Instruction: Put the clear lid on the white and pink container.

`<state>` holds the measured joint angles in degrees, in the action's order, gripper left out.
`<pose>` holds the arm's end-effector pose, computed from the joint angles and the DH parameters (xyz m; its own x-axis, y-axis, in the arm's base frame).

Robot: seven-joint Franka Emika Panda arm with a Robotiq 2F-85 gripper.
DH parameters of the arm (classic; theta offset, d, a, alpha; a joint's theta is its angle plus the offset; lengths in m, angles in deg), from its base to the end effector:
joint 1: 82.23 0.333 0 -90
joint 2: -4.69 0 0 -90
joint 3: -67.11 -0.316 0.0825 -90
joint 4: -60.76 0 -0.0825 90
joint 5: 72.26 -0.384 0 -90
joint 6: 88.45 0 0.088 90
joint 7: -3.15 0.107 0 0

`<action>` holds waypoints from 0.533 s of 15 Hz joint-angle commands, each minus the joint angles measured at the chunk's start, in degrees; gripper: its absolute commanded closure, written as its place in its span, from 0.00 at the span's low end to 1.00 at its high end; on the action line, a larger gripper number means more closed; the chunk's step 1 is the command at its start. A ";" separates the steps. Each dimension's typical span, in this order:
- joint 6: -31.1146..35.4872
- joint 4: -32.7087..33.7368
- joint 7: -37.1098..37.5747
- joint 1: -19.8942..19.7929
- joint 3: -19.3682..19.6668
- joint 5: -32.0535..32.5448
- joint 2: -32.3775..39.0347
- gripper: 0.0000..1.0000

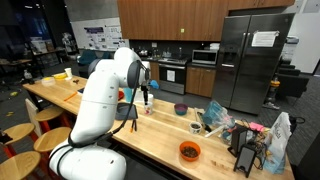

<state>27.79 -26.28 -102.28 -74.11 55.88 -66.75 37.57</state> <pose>0.6649 0.2056 0.3269 -0.5833 0.8115 0.0352 0.8103 0.5844 -0.0446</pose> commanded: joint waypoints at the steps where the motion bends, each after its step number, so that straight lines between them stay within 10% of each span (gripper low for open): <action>1: -0.24 0.25 0.14 -0.09 -0.21 0.13 0.18 0.00; 8: 8.03 -2.33 -5.06 0.39 0.53 5.25 -0.49 0.00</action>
<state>29.93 -26.50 -103.86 -74.10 55.87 -65.92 37.81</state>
